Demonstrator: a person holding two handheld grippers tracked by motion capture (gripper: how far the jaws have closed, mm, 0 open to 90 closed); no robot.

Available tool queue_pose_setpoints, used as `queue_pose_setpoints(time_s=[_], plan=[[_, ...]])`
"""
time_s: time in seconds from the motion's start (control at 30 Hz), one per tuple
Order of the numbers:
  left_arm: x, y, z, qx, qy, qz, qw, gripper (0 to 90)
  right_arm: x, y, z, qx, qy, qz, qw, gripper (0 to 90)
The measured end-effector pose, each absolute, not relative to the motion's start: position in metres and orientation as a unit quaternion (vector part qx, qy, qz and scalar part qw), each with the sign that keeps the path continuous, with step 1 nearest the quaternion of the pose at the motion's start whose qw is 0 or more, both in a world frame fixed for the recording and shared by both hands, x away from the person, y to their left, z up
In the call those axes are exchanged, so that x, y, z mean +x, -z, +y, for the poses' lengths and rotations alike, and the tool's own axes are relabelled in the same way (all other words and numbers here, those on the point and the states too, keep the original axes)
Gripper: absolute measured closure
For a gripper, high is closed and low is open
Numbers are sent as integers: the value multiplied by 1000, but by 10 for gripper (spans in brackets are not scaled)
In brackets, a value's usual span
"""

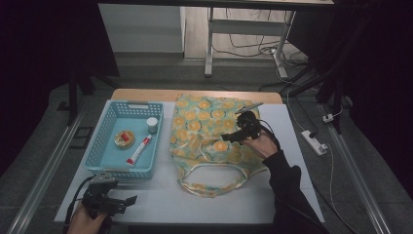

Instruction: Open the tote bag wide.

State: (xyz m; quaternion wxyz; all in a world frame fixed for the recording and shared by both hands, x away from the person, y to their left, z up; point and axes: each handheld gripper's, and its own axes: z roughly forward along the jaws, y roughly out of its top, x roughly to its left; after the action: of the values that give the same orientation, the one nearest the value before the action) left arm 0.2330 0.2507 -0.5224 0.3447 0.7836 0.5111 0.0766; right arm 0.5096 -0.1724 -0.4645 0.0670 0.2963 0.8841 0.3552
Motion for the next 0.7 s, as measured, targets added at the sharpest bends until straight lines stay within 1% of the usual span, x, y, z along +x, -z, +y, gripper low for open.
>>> queue_pose_setpoints(time_s=[0.13, 0.27, 0.47, 0.6, 0.7], plan=[[233, 522, 251, 784, -76, 511, 345, 25, 494, 467, -168, 276, -349, 894, 55, 3], [233, 522, 251, 784, -77, 511, 345, 25, 480, 474, -161, 257, -334, 906, 41, 0], [233, 522, 251, 784, -77, 510, 345, 25, 469, 493, -149, 242, -302, 920, 60, 0], [233, 522, 251, 784, -77, 511, 345, 25, 467, 504, -143, 234, -285, 928, 52, 0], [233, 522, 251, 784, -77, 511, 345, 25, 465, 512, -139, 220, -273, 935, 50, 52]])
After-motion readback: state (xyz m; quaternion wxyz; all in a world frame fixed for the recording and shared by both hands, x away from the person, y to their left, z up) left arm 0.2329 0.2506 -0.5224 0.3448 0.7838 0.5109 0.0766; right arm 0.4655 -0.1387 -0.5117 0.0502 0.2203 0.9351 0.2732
